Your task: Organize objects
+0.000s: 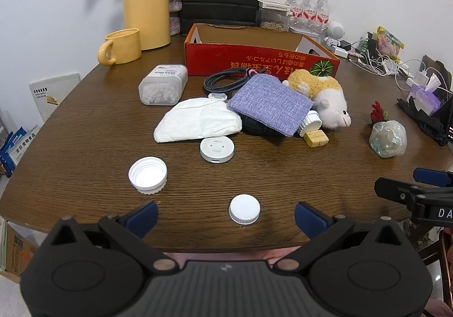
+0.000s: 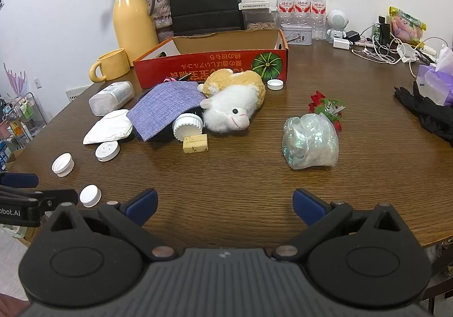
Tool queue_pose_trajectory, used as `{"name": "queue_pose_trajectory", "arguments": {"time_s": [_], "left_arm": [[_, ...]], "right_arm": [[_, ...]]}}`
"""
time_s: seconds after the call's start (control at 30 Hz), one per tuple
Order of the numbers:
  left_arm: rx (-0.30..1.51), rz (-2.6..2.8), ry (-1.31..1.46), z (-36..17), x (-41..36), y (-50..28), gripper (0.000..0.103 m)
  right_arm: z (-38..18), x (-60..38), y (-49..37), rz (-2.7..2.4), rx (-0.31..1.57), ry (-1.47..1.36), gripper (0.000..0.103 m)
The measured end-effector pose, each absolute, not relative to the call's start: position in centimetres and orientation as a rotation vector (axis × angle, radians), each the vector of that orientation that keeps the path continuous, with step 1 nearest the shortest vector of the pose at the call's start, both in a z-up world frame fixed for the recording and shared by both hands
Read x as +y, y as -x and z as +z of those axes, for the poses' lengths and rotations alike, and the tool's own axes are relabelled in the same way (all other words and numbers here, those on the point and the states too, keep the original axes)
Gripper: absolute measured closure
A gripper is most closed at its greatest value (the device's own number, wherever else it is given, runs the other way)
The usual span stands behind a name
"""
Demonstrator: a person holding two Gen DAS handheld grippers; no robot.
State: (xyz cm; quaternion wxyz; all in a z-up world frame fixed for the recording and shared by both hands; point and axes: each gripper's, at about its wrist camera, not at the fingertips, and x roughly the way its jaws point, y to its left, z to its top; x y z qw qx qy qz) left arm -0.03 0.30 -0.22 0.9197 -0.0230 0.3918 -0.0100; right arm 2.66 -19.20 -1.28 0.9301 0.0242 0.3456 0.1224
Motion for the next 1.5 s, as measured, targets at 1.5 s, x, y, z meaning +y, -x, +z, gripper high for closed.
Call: {"name": "queue_pose_trajectory", "arguments": {"time_s": [1.5], "left_arm": [[0.799, -0.023, 0.049, -0.04, -0.08, 0.14, 0.000]], "right_arm": [[-1.41, -19.18, -2.60, 0.252, 0.709, -0.049, 0.000]]}}
